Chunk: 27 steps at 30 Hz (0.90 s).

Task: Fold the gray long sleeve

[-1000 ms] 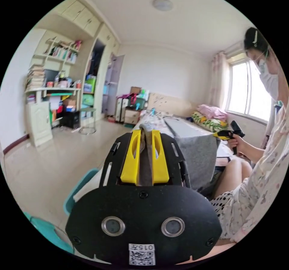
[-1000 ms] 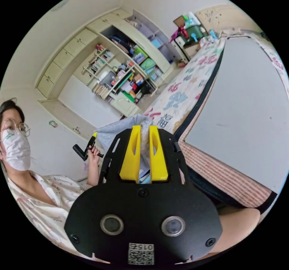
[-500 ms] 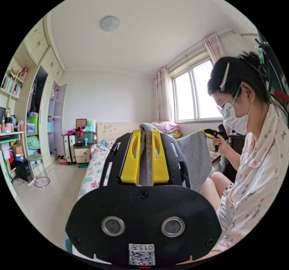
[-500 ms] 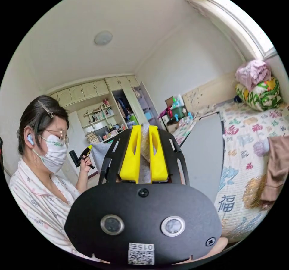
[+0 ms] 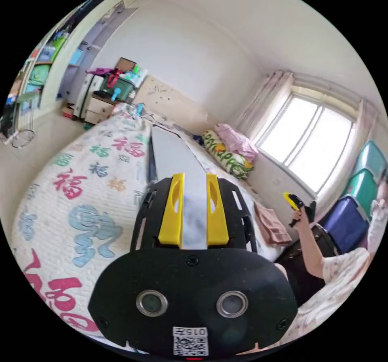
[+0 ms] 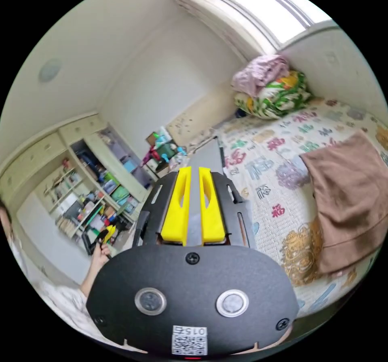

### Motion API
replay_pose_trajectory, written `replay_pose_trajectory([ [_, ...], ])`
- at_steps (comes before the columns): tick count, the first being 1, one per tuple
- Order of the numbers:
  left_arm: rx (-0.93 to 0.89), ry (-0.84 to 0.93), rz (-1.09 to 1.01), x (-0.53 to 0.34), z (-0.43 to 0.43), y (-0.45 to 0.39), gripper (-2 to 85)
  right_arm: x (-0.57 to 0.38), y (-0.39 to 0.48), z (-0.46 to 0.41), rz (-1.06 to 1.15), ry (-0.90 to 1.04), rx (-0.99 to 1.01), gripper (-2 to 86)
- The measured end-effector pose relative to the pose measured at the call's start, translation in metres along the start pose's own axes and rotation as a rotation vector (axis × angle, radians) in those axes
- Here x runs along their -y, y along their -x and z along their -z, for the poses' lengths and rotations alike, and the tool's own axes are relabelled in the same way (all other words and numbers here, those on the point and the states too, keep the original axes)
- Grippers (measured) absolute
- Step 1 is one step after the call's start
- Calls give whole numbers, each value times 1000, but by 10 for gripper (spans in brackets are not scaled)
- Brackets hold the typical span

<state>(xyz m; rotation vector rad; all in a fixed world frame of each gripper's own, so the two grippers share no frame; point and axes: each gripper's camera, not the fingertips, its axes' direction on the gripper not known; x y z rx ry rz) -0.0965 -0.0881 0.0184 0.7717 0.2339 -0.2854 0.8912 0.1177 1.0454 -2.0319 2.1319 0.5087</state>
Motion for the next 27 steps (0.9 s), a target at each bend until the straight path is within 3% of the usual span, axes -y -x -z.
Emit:
replay_pose_trajectory([
  [2,-7,33,7,-28,3,18,104,-17,2,2,37,122,26,59],
  [5,130,134,58,-94,23,59,117,-54,-20,0,-72,340,6,81],
  [10,178,256,191,-150,35,90,141,-95,-26,-1,-253,485,-41,148],
  [18,78,390,197,-134,-35,91,140,-108,29,-85,-233,816,-36,123],
  [23,114,506,165,-102,-60,80,58,-115,42,-94,-274,839,-100,58],
  [27,117,486,163,-75,-49,65,18,-123,56,-73,-256,786,-100,35],
])
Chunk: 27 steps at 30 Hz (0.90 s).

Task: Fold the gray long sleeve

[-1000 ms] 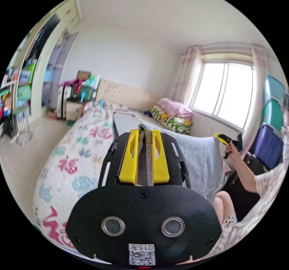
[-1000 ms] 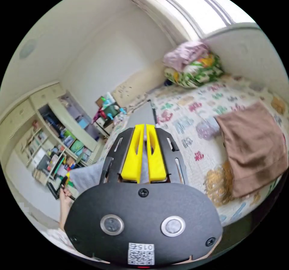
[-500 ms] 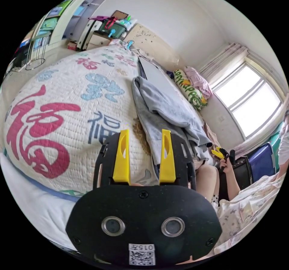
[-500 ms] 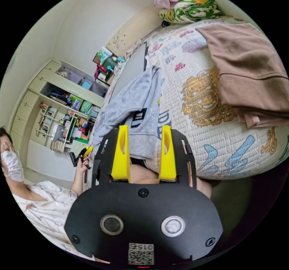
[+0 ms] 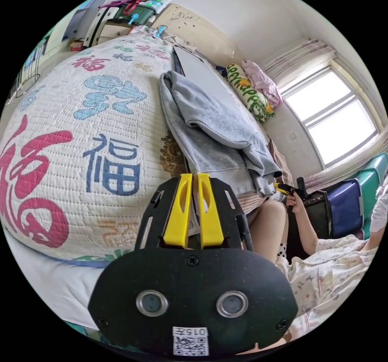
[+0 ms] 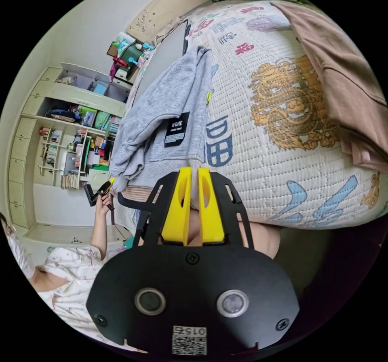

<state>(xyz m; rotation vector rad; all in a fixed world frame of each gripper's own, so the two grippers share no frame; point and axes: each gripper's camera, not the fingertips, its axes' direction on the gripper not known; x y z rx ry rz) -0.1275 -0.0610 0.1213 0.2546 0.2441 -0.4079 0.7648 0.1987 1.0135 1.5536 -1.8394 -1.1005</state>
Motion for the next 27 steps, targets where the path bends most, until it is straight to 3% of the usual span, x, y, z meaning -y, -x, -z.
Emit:
replay_pose_trajectory([
  [5,64,3,-103,13,41,-54,8,-36,14,-4,57,-27,-134,31],
  [10,222,201,-300,21,23,-115,18,-76,24,-35,187,7,-317,55],
  [15,278,283,-442,50,17,-158,44,-129,25,-10,400,-232,-350,80],
  [19,443,320,-554,87,41,-192,25,-161,33,-2,640,-316,-312,106],
  [25,264,79,-870,129,56,-281,89,-170,38,-48,890,-225,-221,129],
  [27,223,140,-979,140,29,-307,97,-167,43,-82,983,-122,-230,136],
])
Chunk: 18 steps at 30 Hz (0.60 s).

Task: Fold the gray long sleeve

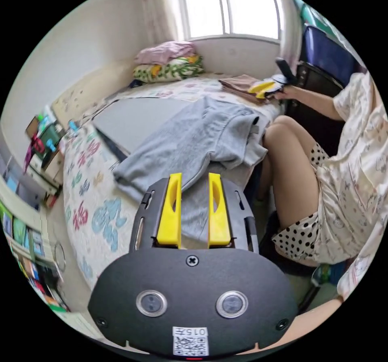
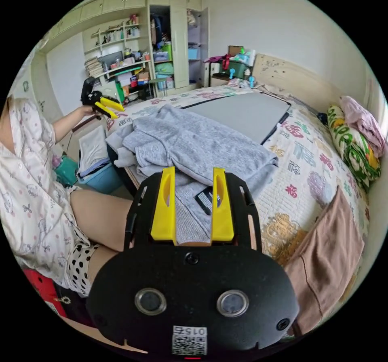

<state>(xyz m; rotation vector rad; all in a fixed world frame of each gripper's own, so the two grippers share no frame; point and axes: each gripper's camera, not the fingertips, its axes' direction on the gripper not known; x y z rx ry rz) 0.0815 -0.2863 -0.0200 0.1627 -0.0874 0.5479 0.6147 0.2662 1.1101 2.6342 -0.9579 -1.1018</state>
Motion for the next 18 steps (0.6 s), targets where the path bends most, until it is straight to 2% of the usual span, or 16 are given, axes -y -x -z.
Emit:
replay_pose_trajectory([
  [5,-145,111,-171,67,-72,3,111,-4,-5,-61,109,150,44,134],
  [8,-187,193,-190,76,-101,11,103,-16,-14,-94,148,272,33,89],
  [10,-191,253,-201,76,-119,18,64,-25,-20,-104,154,290,24,47],
  [11,-195,267,-183,78,-120,25,30,-29,-26,-106,148,294,30,26],
  [15,-231,239,-137,98,-90,69,4,-9,-69,-87,167,294,101,2],
  [18,-216,128,-79,139,-42,150,1,69,-130,-56,131,160,-30,6],
])
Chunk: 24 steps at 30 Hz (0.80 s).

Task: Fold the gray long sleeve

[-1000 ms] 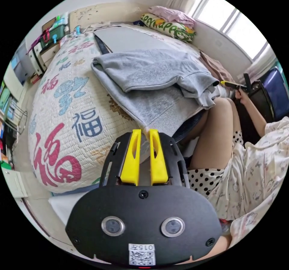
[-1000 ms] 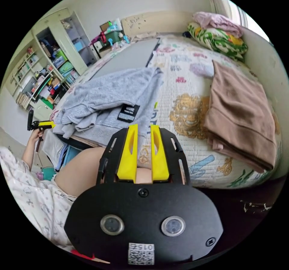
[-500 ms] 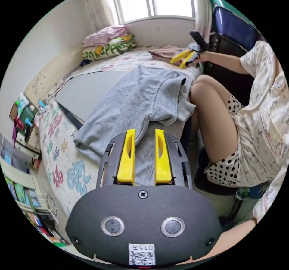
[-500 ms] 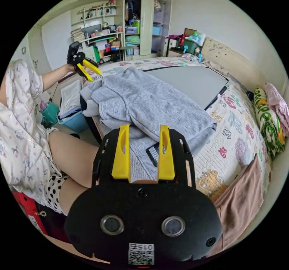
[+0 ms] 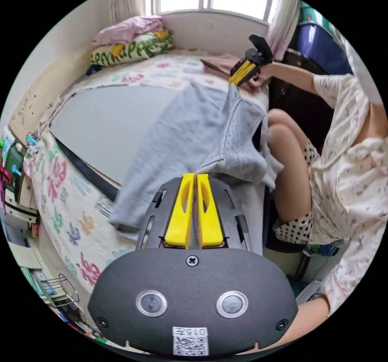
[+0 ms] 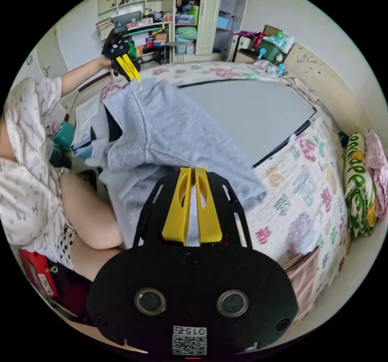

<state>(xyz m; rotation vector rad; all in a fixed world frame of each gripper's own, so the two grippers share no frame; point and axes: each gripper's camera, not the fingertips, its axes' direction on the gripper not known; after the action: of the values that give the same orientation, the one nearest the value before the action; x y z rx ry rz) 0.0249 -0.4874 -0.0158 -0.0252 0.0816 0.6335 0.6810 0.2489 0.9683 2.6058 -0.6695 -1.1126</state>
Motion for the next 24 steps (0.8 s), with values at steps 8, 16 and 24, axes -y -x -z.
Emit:
replay_pose_trajectory([
  [8,313,-551,518,14,111,117,16,90,-98,69,-435,-456,-34,109],
  [16,-107,-511,452,-152,-33,-79,65,-129,-22,-6,-528,-152,398,129],
  [24,-141,-534,425,-168,-65,-222,103,-186,-1,-5,-536,-142,586,89],
])
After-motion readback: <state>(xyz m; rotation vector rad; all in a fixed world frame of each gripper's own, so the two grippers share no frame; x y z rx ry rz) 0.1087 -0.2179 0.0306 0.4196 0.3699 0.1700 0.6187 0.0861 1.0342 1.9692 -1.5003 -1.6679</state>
